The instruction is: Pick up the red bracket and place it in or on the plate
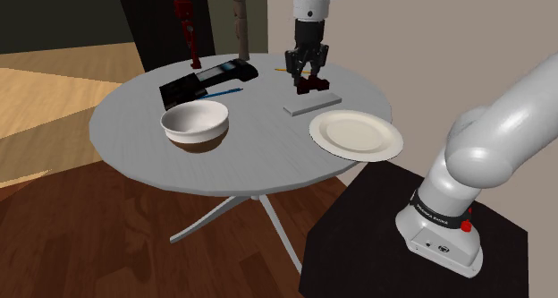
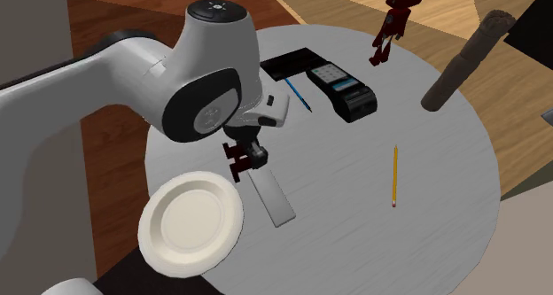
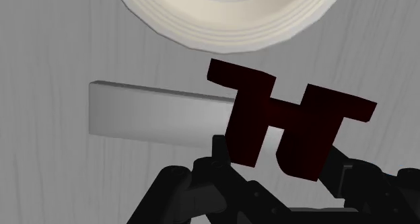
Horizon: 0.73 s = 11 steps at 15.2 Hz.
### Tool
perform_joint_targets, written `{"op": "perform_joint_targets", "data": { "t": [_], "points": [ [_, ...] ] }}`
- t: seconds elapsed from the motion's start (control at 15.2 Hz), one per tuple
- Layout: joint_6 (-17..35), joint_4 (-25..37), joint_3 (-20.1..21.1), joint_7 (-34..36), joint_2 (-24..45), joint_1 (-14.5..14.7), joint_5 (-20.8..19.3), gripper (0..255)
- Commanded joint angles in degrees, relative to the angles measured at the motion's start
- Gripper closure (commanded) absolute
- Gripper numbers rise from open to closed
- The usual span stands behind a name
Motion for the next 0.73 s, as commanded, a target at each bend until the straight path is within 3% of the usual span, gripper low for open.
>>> {"op": "perform_joint_targets", "data": {
  "t": [0.0, 0.66],
  "points": [
    [-0.32, -4.55, 0.06, 0.12, -4.88, 0.28, 0.38, 255],
    [-9.55, -21.14, 1.17, 2.04, -30.73, 2.85, 2.85, 255]
  ]
}}
